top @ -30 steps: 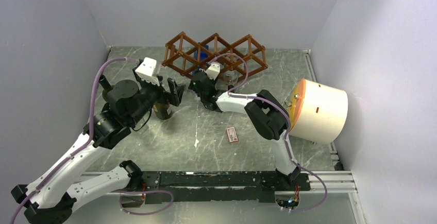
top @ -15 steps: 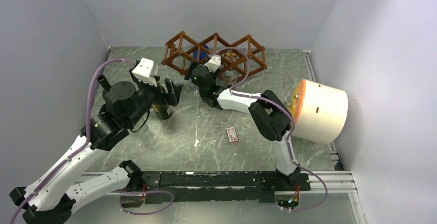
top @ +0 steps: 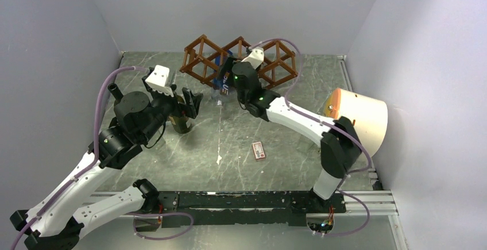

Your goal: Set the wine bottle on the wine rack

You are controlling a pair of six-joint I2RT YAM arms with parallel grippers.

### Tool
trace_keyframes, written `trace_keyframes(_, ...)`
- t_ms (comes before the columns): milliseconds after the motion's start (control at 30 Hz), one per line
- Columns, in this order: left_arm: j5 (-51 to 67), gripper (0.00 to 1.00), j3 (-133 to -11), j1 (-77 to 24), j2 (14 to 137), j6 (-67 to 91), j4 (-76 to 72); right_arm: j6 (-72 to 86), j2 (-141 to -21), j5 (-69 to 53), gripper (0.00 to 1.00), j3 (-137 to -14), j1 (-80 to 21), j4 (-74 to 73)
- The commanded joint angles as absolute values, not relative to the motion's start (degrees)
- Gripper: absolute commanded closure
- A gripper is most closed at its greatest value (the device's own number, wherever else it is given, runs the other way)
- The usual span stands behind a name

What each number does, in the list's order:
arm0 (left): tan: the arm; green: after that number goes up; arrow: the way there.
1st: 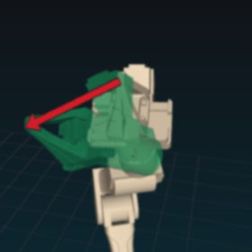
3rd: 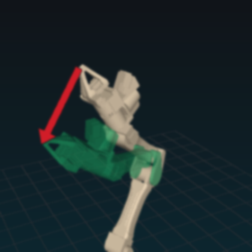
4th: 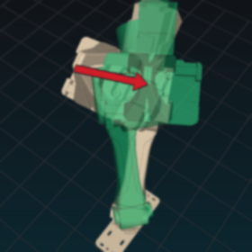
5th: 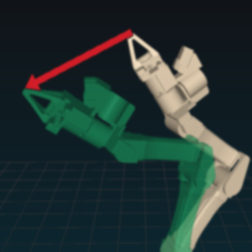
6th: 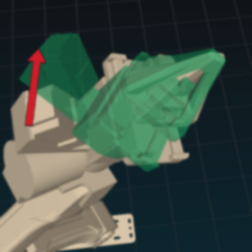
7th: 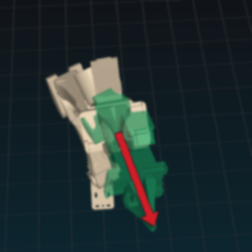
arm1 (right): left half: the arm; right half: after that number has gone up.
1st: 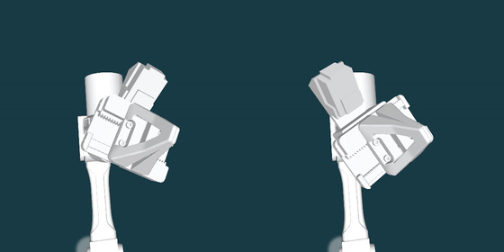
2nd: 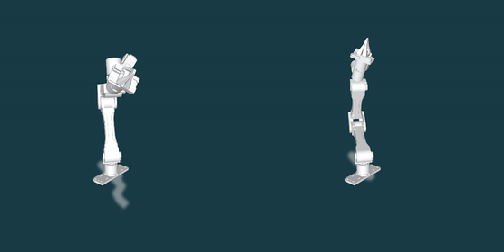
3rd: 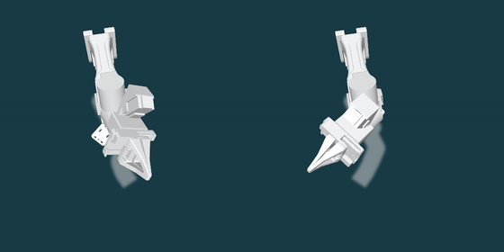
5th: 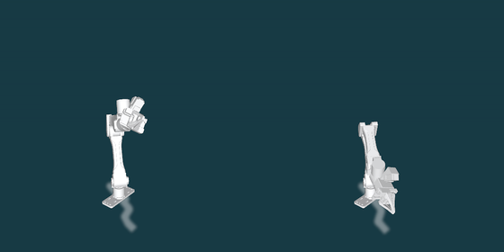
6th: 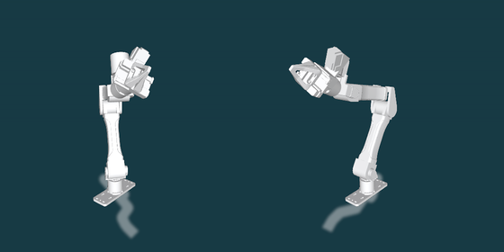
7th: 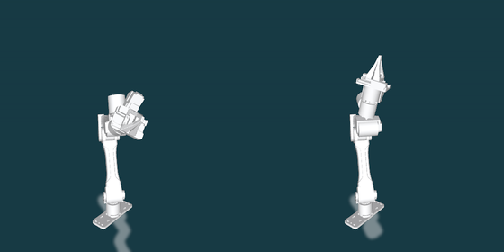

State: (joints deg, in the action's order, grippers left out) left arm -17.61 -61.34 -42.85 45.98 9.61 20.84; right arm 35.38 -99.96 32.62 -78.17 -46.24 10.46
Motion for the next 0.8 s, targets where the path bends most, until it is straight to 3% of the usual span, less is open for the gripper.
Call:
trace_keyframes(0, -18.24, 0.0, -62.19, -42.76, 45.12, 8.75, 19.39, 30.45, -90.53, 30.77, 0.2, -75.34, -45.46, -2.25)
trace_keyframes(400, -14.58, 0.01, -59.46, -42.72, 45.07, 10.51, 14.88, 25.11, -66.34, 48.69, 0.21, -70.43, -45.27, -30.23)
trace_keyframes(767, -11.7, 0.02, -59.28, -42.72, 48.51, 13.14, 12.97, 36.37, -63.45, 63.79, 0.2, -71.29, -40.95, -51.18)
